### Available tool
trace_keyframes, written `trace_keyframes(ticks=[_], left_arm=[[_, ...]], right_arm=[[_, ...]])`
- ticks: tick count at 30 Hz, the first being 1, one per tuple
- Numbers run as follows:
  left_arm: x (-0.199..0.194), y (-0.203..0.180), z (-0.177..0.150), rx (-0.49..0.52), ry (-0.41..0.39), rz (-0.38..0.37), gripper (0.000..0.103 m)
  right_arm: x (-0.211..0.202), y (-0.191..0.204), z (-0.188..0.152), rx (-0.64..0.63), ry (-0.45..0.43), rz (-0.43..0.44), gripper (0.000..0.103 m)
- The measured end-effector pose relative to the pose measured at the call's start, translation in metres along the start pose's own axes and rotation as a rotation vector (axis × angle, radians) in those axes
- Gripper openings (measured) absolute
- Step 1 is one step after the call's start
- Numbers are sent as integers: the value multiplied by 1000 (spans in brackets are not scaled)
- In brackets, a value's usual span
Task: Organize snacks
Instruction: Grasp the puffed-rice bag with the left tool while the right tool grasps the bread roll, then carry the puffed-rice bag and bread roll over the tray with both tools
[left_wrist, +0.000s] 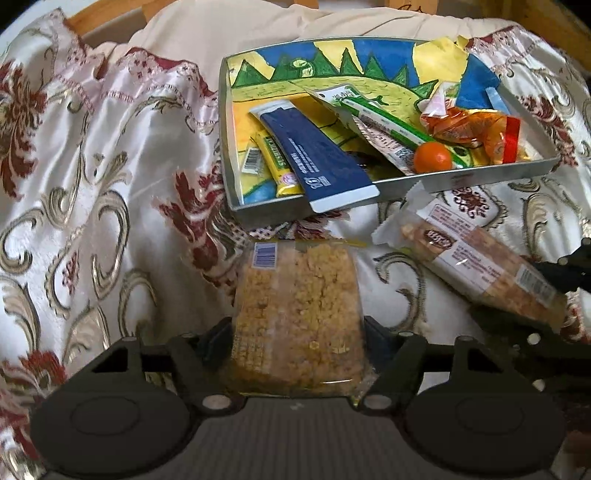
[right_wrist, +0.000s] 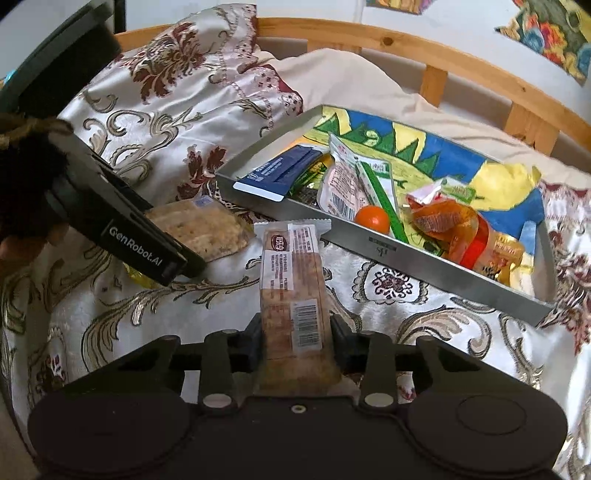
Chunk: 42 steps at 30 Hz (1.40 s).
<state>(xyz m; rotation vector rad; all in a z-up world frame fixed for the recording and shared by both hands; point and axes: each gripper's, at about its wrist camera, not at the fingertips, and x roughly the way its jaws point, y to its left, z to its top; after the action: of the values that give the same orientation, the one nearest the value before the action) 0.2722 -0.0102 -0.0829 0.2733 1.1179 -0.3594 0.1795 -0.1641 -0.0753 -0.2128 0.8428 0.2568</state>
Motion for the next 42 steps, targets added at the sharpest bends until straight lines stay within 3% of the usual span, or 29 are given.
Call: trace_keyframes(ticks=[12,16,21,32,35,42], left_arm=[[-29,-9,-17,-86,-8,-34,76],[-47,-3,-20,-141,-65,-53,76],[-68,5,-18,-190,-194,-66,76],[-73,-18,-4,-151,-371,-64,76],[-75,-23,1,-181,-414,-116,76],[-63,-33,26,-267,-477,-141,76]], right_arm=[[-28,15,-10,-155,-43,-72,38],[-43,15,-9,-194,-84,-99,38],[-61,3,-2,-190,-142,-128,38],[-84,-22,12,-179,-214,-121,38],[-85,-36,16,-137,-217,-115,38],[-72,-75,30,-34,-209,-140,38]])
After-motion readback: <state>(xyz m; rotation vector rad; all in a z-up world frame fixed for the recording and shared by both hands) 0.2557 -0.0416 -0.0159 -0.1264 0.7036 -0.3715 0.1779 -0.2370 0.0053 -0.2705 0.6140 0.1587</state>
